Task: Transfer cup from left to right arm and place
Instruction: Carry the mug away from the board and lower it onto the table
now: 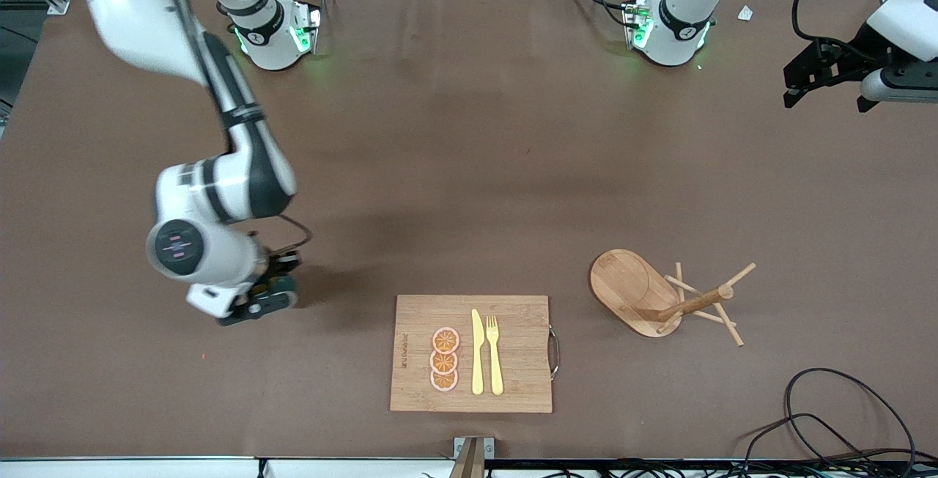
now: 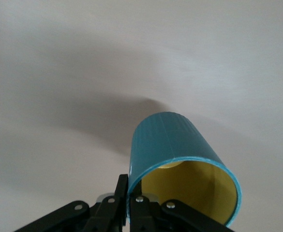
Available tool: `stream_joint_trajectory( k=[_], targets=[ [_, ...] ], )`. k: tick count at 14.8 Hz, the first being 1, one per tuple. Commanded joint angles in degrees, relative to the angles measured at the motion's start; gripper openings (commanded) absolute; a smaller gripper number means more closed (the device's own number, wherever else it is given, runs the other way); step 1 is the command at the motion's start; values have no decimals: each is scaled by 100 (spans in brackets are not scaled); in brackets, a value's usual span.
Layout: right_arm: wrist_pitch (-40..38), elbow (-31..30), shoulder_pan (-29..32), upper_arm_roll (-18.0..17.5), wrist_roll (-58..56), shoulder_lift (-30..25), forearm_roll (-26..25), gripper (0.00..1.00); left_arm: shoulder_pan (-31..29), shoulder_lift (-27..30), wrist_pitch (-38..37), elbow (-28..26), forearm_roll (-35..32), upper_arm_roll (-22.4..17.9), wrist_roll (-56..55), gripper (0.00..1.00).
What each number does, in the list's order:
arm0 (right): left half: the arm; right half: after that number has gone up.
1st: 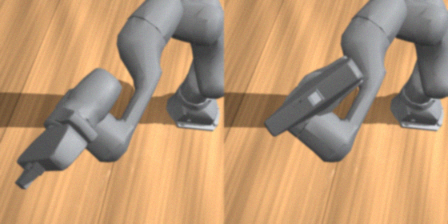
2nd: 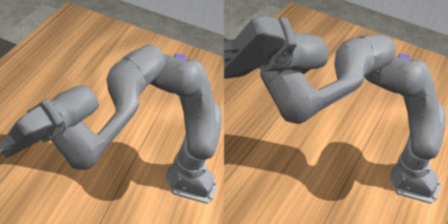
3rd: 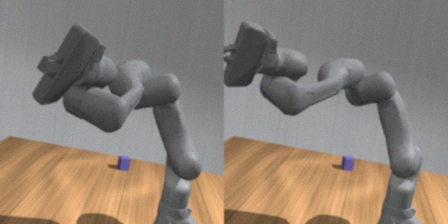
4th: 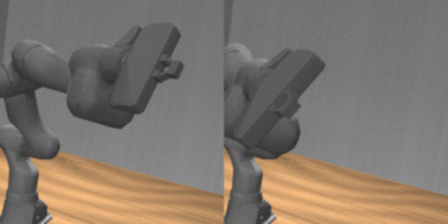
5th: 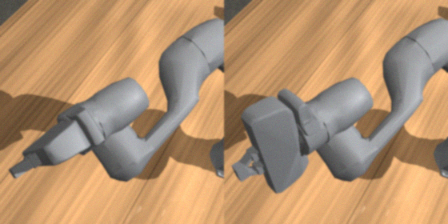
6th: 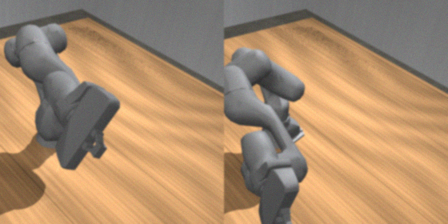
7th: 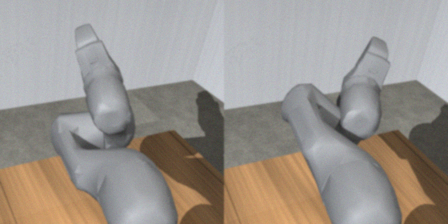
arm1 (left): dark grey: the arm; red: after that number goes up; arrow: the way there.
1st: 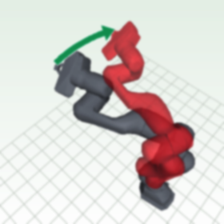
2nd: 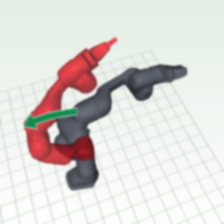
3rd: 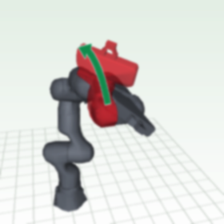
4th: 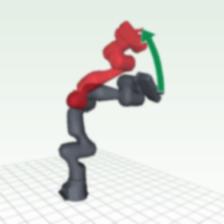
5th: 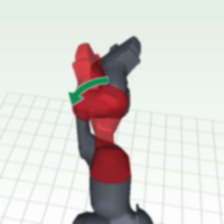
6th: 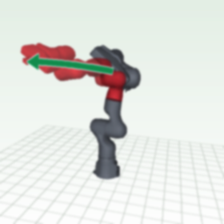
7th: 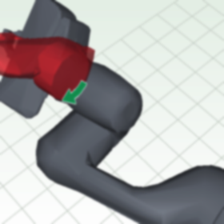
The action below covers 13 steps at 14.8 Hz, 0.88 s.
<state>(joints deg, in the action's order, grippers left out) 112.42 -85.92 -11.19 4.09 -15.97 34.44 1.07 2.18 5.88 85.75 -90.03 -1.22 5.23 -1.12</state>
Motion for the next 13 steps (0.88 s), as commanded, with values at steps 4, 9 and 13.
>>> stream_joint_trajectory(
  k=[4, 9, 13],
  targets=[
    [254, -162, 705, -127, -1803, 28, -116, 1, -42, -8, 214, 20, 7, 22, 103, 100],
    [245, -233, 758, -127, -1910, 195, -186, 3, -164, 18, 187, 47, 16, 21, 226, 100],
    [246, -171, 758, -118, -1840, 265, -195, 39, -226, -26, 222, 126, 60, 22, 226, 100]
  ],
)
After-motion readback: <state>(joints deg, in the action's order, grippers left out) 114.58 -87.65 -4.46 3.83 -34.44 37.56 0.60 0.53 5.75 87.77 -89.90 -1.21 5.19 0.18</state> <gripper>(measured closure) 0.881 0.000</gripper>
